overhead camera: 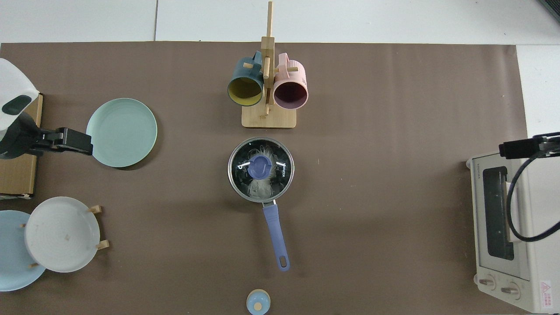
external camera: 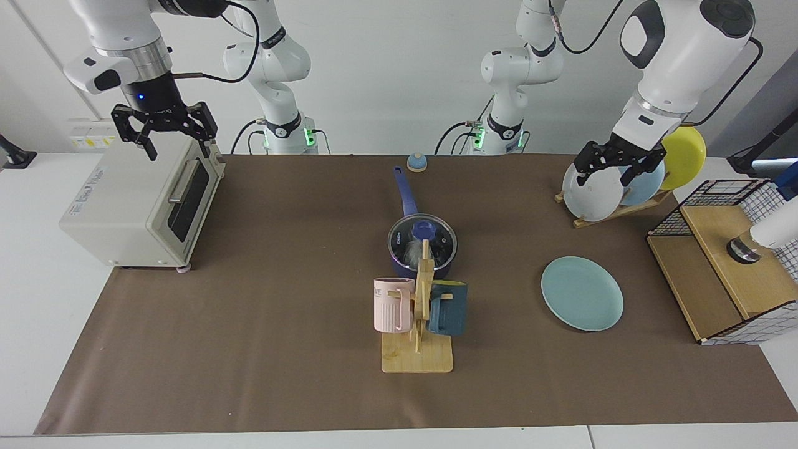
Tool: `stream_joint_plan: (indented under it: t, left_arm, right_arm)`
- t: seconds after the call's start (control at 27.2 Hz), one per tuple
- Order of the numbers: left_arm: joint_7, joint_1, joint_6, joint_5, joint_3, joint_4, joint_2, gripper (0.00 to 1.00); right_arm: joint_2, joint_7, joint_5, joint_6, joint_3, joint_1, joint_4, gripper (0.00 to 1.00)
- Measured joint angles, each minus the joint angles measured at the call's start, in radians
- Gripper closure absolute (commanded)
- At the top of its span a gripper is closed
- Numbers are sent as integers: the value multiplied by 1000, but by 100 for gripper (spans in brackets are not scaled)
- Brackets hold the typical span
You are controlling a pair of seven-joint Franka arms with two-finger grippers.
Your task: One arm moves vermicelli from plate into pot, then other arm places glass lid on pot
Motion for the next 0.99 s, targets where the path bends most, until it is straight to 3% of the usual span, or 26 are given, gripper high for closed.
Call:
stream_joint_plan:
  t: [0.55, 0.99]
  left_arm:
    - [0, 0, 0, 0, 0, 0, 0, 0]
    - [0, 0, 0, 0, 0, 0, 0, 0]
  right_arm:
    - [-30, -12, 1, -29, 7, -18, -20, 0]
    - [17, -9, 60, -76, 8, -18, -29, 0]
